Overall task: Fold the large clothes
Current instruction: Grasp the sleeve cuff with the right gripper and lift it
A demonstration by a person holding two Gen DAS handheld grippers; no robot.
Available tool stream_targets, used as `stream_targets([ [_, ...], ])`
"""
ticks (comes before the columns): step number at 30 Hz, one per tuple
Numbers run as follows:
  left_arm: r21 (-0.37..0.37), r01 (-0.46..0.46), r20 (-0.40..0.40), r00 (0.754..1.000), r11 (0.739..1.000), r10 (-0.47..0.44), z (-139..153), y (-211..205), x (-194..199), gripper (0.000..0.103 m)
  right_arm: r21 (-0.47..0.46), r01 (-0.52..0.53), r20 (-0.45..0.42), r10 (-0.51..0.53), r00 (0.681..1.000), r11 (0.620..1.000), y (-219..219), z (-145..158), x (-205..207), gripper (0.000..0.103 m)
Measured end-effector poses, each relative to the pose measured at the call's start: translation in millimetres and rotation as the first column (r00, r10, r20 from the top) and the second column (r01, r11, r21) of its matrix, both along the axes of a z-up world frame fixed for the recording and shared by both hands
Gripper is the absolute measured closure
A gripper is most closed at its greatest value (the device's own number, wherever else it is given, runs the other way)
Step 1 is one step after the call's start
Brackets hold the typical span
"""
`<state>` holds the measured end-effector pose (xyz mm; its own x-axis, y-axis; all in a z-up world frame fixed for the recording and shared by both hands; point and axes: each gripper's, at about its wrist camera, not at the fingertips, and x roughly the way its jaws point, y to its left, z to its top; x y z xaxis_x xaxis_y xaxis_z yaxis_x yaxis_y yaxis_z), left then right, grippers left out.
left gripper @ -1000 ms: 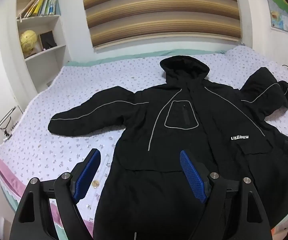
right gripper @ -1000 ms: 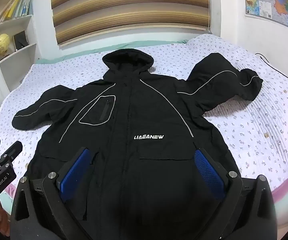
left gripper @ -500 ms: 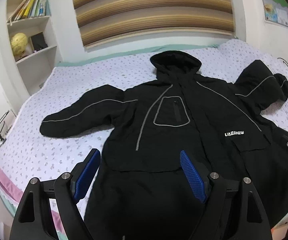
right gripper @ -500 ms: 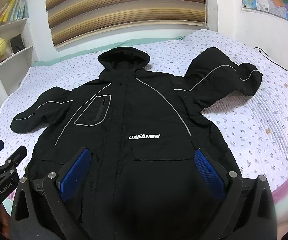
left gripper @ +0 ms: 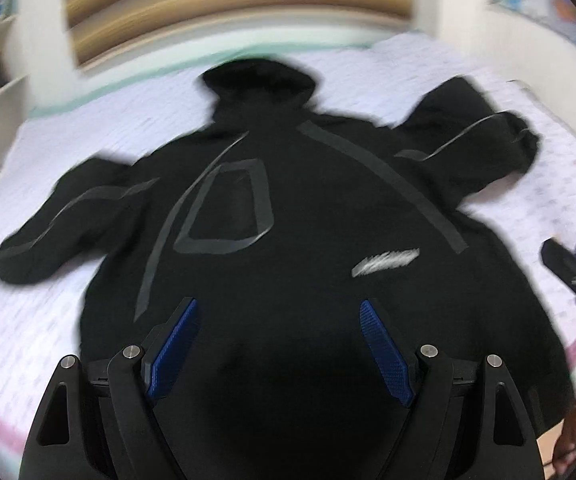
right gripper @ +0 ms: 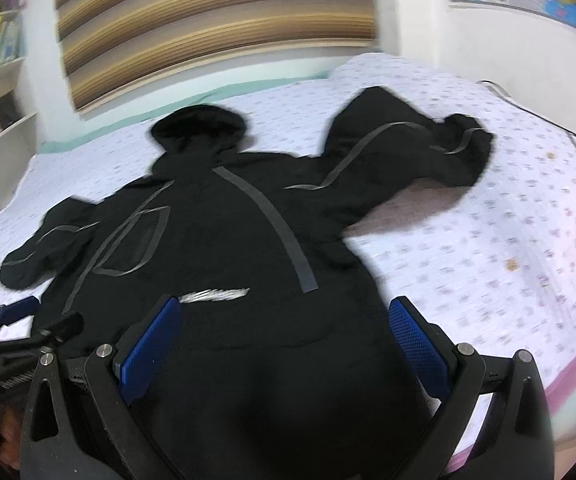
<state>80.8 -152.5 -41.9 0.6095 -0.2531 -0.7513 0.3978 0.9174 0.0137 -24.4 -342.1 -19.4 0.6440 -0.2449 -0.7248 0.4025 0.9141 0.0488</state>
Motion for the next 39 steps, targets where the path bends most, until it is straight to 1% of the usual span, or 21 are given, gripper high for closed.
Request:
stream_targets([
  [3,0.009,0.050,0.108,0.993,0.999,-0.050,10.7,-45.7,20.6,0.020,0.041,0.063,0.023,-0.064,0.998,0.997,-62.7,2.2,-2.6,0.000],
  [4,0.008,0.060,0.122,0.991,0.998,-0.061,13.2,-64.8,32.6,0.020,0.050,0.092,0.028,-0.093,0.995,0.994,-87.1,2.0,-2.5,0.000],
  [5,-0.008,0.083,0.099,0.992,0.997,-0.082,13.5,-80.2,46.8,0.020,0.051,0.113,0.029,-0.115,0.993,0.992,-105.7,1.4,-1.4,0.000],
  [6,-0.065,0.126,0.070,0.990,0.990,-0.121,17.4,-94.2,54.8,0.020,0.060,0.136,0.027,-0.138,0.990,0.989,-130.0,0.1,0.8,0.000],
  [9,-0.068,0.204,-0.057,0.977,0.977,-0.208,-10.7,-151.8,93.3,0.020,0.096,0.191,0.055,-0.196,0.979,0.977,-194.2,-3.6,7.6,0.000],
  [10,-0.089,0.226,-0.092,0.968,0.970,-0.234,-16.1,-169.4,100.7,0.020,0.091,0.214,0.067,-0.221,0.973,0.972,-211.4,-4.2,10.3,0.000],
  [12,-0.089,0.209,-0.086,0.972,0.974,-0.217,-29.9,-196.3,115.8,0.020,0.097,0.259,0.077,-0.266,0.961,0.961,-250.7,-6.3,20.5,0.006],
  [14,-0.108,0.211,-0.081,0.972,0.971,-0.220,-42.8,-216.7,131.5,0.020,0.160,0.252,0.095,-0.269,0.958,0.954,-287.7,-9.9,34.8,0.011],
  [15,-0.102,0.218,-0.079,0.971,0.971,-0.226,-52.4,-231.7,140.2,0.020,0.179,0.254,0.103,-0.275,0.956,0.951,-302.4,-12.3,39.4,0.017],
  [17,-0.093,0.214,-0.075,0.972,0.972,-0.221,-73.7,-254.5,155.4,0.020,0.172,0.292,0.082,-0.309,0.948,0.941,-326.9,-17.2,54.2,0.023],
  [19,-0.093,0.213,-0.163,0.960,0.973,-0.226,-107.5,-272.0,174.1,0.020,0.183,0.306,0.063,-0.322,0.945,0.934,-348.7,-25.1,70.3,0.023],
  [20,-0.105,0.211,-0.197,0.953,0.972,-0.228,-116.7,-277.7,178.9,0.021,0.192,0.303,0.058,-0.319,0.946,0.933,-355.8,-28.9,76.3,0.023],
  [22,-0.056,0.218,-0.172,0.959,0.974,-0.224,-131.8,-284.2,175.1,0.020,0.186,0.307,0.051,-0.321,0.946,0.933,-369.8,-36.3,87.6,0.023],
  [25,-0.063,0.224,-0.146,0.962,0.972,-0.231,-131.9,-280.2,170.0,0.019,0.124,0.307,0.057,-0.315,0.947,0.944,-379.2,-40.9,111.7,0.023],
  [29,-0.082,0.225,-0.140,0.962,0.971,-0.235,-130.4,-273.6,166.6,0.019,0.061,0.248,0.000,-0.249,0.969,0.967,-378.8,-57.2,158.1,0.024],
  [30,-0.075,0.227,-0.131,0.963,0.971,-0.236,-130.4,-273.6,164.7,0.019,0.067,0.221,-0.002,-0.221,0.975,0.973,-377.9,-60.3,163.9,0.042],
  [32,-0.077,0.228,-0.128,0.963,0.971,-0.237,-130.3,-276.6,165.9,0.019,0.104,0.176,-0.014,-0.176,0.984,0.979,-376.6,-66.0,173.3,0.072],
  [33,-0.084,0.227,-0.129,0.963,0.970,-0.236,-128.8,-273.7,165.9,0.019,0.114,0.165,0.001,-0.166,0.986,0.980,-373.2,-64.7,172.2,0.075],
  [35,-0.104,0.226,-0.119,0.964,0.968,-0.238,-123.2,-268.1,164.7,0.019,0.041,0.164,0.038,-0.165,0.986,0.986,-360.0,-50.6,160.9,0.075],
  [37,-0.105,0.237,-0.056,0.968,0.966,-0.244,-106.5,-264.7,157.6,0.019,-0.029,0.180,0.075,-0.177,0.981,0.983,-353.8,-31.6,146.0,0.076],
  [39,-0.127,0.266,0.020,0.964,0.956,-0.266,-84.2,-272.8,146.7,0.019,-0.060,0.224,0.115,-0.216,0.969,0.973,-354.7,-9.5,125.0,0.076],
])
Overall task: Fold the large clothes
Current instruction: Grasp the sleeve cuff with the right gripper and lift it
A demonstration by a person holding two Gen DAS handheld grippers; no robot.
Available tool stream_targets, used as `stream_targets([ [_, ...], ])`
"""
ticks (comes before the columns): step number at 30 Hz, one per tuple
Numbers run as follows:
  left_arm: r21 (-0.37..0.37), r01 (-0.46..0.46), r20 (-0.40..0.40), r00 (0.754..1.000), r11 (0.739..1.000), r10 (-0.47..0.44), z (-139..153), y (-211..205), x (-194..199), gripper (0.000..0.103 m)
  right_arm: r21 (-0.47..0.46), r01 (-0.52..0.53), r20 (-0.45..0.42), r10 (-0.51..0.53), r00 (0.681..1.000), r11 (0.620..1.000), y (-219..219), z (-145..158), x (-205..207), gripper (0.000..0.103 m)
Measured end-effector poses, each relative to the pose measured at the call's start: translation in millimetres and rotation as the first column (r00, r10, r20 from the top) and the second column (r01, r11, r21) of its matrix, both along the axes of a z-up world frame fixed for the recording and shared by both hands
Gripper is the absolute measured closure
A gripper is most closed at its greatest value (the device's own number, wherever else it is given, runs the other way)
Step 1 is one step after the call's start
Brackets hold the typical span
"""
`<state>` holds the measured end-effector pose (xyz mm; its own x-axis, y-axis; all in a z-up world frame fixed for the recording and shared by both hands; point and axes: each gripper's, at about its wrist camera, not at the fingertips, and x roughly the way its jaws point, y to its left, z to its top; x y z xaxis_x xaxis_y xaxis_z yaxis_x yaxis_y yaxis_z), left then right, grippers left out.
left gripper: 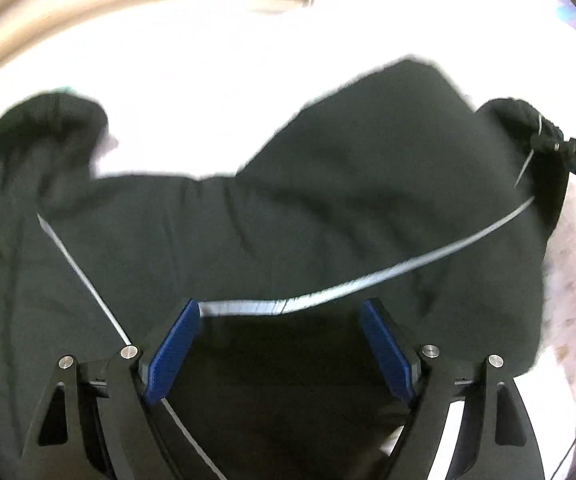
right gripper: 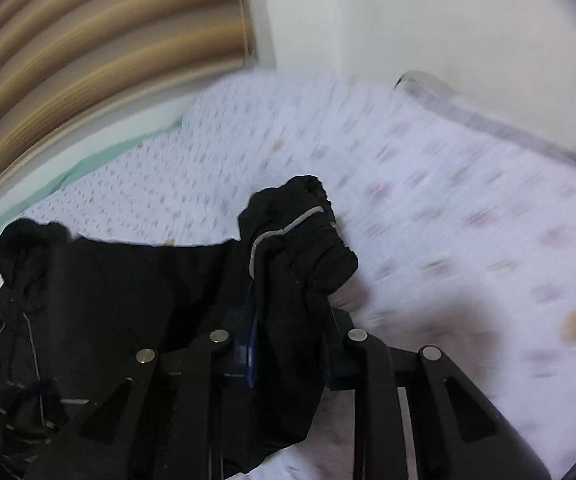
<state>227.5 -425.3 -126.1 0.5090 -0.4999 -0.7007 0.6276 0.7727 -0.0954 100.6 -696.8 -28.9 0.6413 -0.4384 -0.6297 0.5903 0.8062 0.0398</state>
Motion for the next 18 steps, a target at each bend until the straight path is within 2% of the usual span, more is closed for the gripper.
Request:
stream_targets([
  [3,-0.049,0.070,0.038,0.997,0.996,-0.069,30.9,-12.6,-15.0,0.019,-0.071,0.103,0.028,-0.102,0.994,0.992,-10.2,27.5,-32.6,0.077],
  [5,-0.047,0.144,0.019,0.990,0.989,-0.143,35.3,-32.4,-20.6,0.019,-0.050,0.139,0.032,-0.137,0.990,0.989,-23.5,31.7,-51.6,0.077],
  [7,-0.040,0.198,-0.057,0.978,0.979,-0.200,21.7,-50.0,-19.1,0.019,0.003,0.154,0.022,-0.155,0.988,0.988,-34.5,23.5,-60.6,0.077],
  [9,0.003,0.234,-0.175,0.957,0.972,-0.230,-9.8,-69.0,-12.1,0.019,0.021,0.169,-0.003,-0.169,0.986,0.985,-44.0,9.6,-60.5,0.077],
  [10,0.057,0.247,-0.242,0.944,0.967,-0.226,-33.0,-78.3,-8.0,0.019,0.030,0.171,-0.025,-0.170,0.985,0.985,-49.4,-0.1,-58.6,0.077],
  [12,0.090,0.246,-0.218,0.950,0.965,-0.222,-43.0,-79.6,-7.2,0.019,0.036,0.171,-0.057,-0.169,0.984,0.985,-56.0,-14.4,-58.7,0.078],
  [14,0.111,0.250,-0.196,0.954,0.962,-0.226,-32.6,-76.6,-14.8,0.019,0.006,0.136,-0.058,-0.135,0.989,0.991,-50.2,-12.9,-54.0,0.078],
  [17,0.089,0.247,-0.166,0.959,0.965,-0.230,-11.5,-53.0,-22.3,0.019,0.129,-0.018,0.044,0.012,0.999,0.991,-42.5,-0.8,-52.4,0.078],
  [18,0.073,0.239,-0.155,0.962,0.968,-0.225,-4.5,-40.2,-21.4,0.019,0.137,-0.051,0.066,0.042,0.997,0.989,-34.2,4.9,-52.0,0.078],
])
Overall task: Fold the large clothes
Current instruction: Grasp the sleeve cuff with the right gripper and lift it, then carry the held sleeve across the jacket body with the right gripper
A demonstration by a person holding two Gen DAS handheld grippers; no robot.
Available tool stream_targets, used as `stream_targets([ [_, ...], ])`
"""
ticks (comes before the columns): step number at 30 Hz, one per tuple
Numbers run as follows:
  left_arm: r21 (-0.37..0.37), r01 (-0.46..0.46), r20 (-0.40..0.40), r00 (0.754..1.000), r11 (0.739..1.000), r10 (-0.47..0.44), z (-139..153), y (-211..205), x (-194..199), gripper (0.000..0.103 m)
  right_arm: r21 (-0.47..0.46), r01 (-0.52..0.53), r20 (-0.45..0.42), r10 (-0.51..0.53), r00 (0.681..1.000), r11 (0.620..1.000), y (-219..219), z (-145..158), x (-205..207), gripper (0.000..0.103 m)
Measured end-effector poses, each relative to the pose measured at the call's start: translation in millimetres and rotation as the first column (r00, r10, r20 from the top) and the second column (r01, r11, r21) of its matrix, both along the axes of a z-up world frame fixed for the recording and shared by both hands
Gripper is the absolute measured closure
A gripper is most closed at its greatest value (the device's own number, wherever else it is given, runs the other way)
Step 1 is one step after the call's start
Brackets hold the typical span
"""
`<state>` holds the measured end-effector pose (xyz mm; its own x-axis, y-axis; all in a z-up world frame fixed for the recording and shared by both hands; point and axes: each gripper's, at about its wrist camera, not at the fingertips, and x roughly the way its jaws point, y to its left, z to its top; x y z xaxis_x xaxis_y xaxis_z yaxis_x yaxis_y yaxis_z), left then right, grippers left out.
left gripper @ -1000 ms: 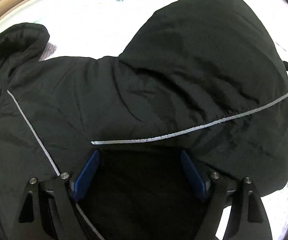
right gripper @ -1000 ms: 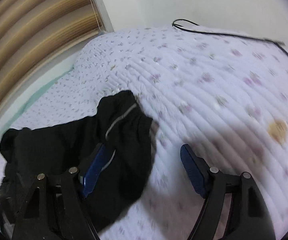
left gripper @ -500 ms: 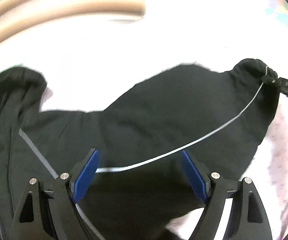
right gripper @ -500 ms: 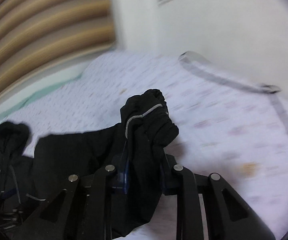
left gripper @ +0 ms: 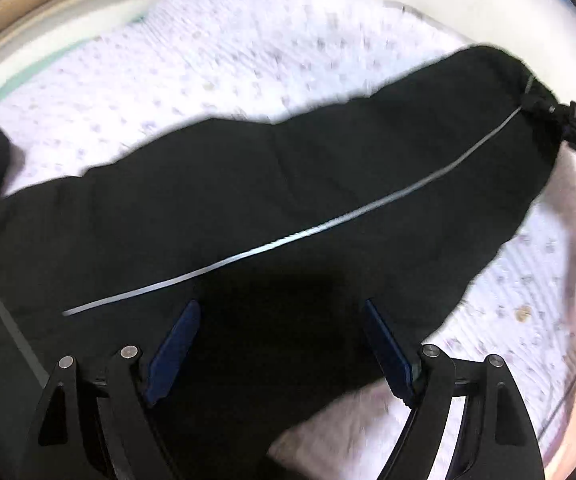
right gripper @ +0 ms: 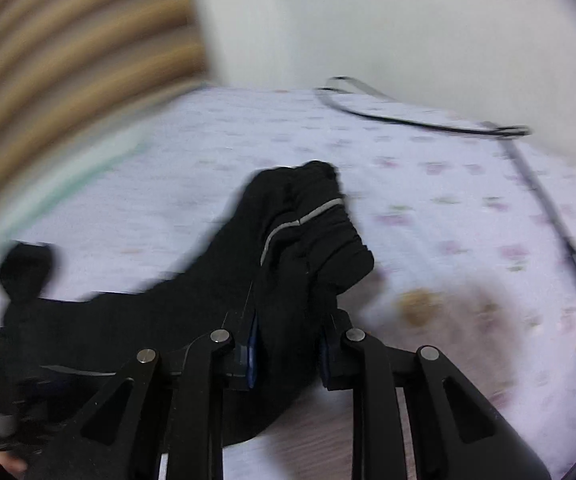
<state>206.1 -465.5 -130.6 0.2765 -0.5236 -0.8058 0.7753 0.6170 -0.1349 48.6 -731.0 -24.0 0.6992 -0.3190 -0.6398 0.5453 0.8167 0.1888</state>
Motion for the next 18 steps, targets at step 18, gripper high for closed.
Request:
stream_targets([
  [18,-0.038,-0.339,0.182,0.923,0.940,0.340,77.2,309.5,-10.1,0.019,-0.102,-0.428,-0.122,0.415,0.901,0.898,285.0,55.9,124.5,0.082],
])
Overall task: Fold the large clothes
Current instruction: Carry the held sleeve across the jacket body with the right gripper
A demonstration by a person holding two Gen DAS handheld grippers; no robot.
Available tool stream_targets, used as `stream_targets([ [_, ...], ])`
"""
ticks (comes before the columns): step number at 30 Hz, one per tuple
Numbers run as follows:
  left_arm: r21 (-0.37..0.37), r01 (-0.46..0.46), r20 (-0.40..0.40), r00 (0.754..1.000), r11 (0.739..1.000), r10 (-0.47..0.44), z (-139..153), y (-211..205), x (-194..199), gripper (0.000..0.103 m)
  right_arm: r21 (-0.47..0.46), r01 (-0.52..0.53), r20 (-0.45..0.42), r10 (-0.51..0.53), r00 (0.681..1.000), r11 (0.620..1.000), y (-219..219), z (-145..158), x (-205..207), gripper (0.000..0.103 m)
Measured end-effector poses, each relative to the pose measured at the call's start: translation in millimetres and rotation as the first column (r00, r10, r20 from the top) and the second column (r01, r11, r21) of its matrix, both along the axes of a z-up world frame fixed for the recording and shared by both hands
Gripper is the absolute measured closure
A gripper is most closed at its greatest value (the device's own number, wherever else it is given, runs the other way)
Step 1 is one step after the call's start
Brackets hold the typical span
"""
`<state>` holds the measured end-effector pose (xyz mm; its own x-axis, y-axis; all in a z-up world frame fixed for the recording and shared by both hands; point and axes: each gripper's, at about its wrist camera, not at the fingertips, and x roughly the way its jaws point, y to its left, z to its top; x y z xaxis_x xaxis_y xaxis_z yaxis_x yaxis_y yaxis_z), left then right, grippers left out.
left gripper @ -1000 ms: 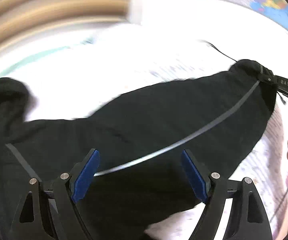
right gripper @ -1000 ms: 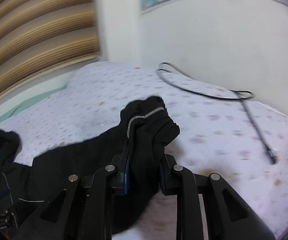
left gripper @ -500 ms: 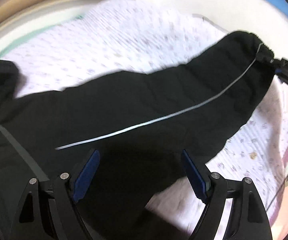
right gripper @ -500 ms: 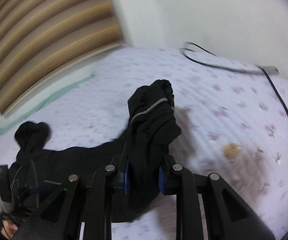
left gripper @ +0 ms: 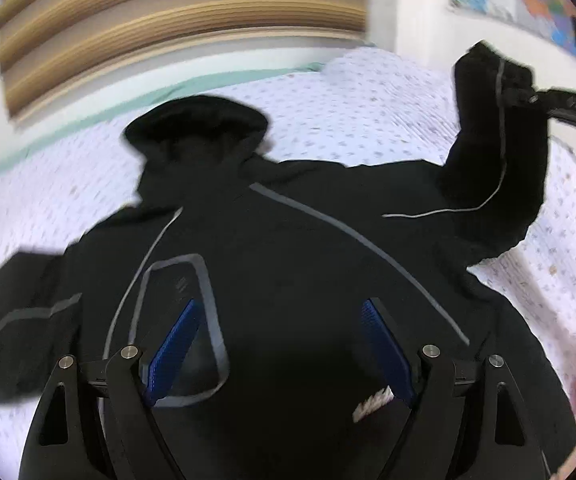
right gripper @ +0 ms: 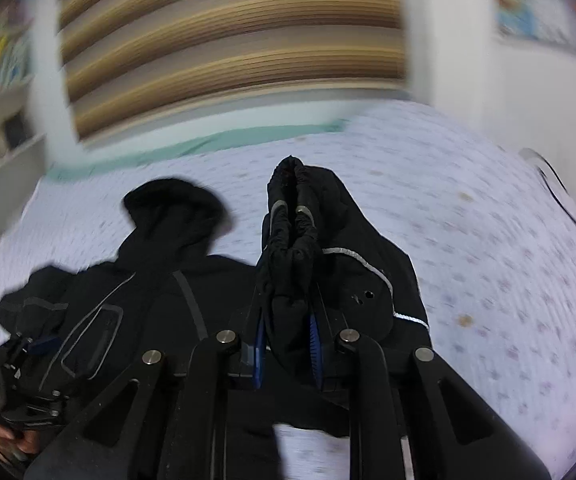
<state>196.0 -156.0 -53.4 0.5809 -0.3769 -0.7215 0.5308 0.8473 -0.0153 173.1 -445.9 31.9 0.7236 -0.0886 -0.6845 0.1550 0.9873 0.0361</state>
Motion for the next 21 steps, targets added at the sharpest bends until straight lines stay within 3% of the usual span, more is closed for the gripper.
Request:
stream_targets([
  [2,-0.032,-0.033,-0.024,0.999,0.999,0.032,-2.2,34.9,-1.7,0.019,0.014,-0.044,-0.022,0.044,0.999,0.999,34.2,-5.7,15.2,0.083],
  [6,-0.022,-0.106,-0.026,0.994,0.994,0.105,-10.9,80.7,-3.0,0.019,0.015,-0.134,-0.064,0.134,0.989,0.991,107.7,-28.6,47.2,0.082],
  [11,-0.042,-0.191,-0.046,0.981,0.981,0.189,-24.0,131.4,2.2,0.019,0.051,-0.249,-0.136,0.253,0.958,0.967,197.8,-83.0,84.2,0.083],
  [16,-0.100,-0.244,-0.077,0.968,0.965,0.237,-39.3,159.4,10.9,0.019,0.130,-0.286,-0.221,0.308,0.925,0.950,259.5,-144.5,117.4,0.083],
  [21,-0.107,-0.267,-0.131,0.959,0.958,0.252,-65.6,168.3,16.7,0.019,0.196,-0.251,-0.310,0.303,0.901,0.948,282.5,-208.6,134.7,0.077],
])
